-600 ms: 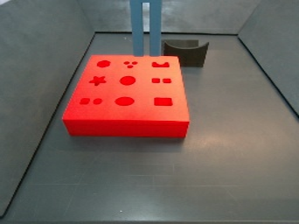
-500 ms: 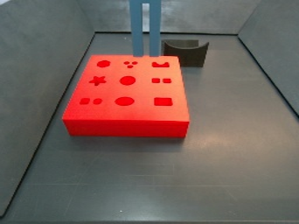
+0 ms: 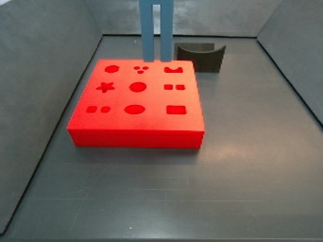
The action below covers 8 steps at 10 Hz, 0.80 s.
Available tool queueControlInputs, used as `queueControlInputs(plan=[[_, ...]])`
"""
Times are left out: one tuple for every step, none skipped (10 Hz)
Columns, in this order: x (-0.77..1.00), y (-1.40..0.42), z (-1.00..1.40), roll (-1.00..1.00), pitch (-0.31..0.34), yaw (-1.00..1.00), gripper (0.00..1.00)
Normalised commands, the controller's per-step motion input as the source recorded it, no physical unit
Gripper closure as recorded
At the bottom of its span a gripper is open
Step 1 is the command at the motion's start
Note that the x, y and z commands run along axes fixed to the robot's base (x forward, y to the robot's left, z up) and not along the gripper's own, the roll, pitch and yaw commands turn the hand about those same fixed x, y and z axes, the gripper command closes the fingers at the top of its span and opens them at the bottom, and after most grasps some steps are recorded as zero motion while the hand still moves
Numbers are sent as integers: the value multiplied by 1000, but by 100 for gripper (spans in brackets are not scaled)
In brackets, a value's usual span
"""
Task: Insert the double-square object.
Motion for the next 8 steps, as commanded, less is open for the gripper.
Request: queueControlInputs(plan=[[506, 177, -597, 0, -67, 74, 100], [494, 446, -560, 0, -96, 237, 100], [351, 540, -471, 21, -160, 323, 100], [271, 520, -346, 80, -193, 323, 100], [217, 491, -231, 143, -213, 300, 100], [149, 506, -229, 164, -183, 249, 100], [60, 343, -206, 4, -63, 83, 100], [0, 23, 0, -24, 0, 0, 100]])
